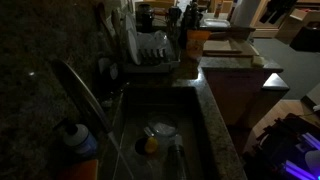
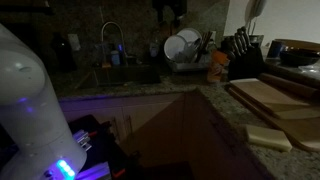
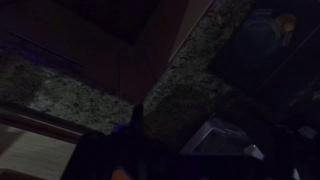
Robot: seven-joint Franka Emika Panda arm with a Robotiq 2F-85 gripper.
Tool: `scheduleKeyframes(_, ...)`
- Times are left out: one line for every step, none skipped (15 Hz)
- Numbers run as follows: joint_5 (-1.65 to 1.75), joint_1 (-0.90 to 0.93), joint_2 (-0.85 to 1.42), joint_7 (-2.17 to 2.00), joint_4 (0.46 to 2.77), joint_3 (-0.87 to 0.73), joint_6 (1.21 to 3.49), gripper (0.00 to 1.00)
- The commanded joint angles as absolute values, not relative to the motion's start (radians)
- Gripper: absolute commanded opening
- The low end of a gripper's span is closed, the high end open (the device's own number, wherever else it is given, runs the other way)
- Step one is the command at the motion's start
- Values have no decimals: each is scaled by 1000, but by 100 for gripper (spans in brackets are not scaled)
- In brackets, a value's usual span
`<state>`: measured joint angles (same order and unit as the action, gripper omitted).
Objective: Place the yellow sponge on the chopping board and wipe the chopping board
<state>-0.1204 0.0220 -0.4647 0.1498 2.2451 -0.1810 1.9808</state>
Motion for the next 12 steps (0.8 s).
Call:
scheduleKeyframes(-131,-3,-462,159,2243,-161,1977,100)
scheduleKeyframes(-131,-3,-462,159,2243,-161,1977,100)
scheduleKeyframes(-130,-18,-419,135,2227,-173,1970,100)
scheduleKeyframes(-139,-43,-370,105,2211,-199,1972,100)
scheduleKeyframes(-153,-64,-331,126,2202,-244,1989,100)
scheduleKeyframes(-149,-89,-313,108,2197,-257,1993,100)
scheduleKeyframes(-155,-114,-280,105,2179,-283,2000,100)
scheduleKeyframes(-172,-138,-235,107,2152,-313,2010,100)
scheduleKeyframes(-203,-159,-182,111,2109,-345,2012,100)
scheduleKeyframes(-242,-174,-145,101,2080,-362,2020,100)
scheduleKeyframes(-287,-190,-94,94,2047,-379,2029,100)
scheduleKeyframes(-322,-209,-57,80,2027,-389,2055,100)
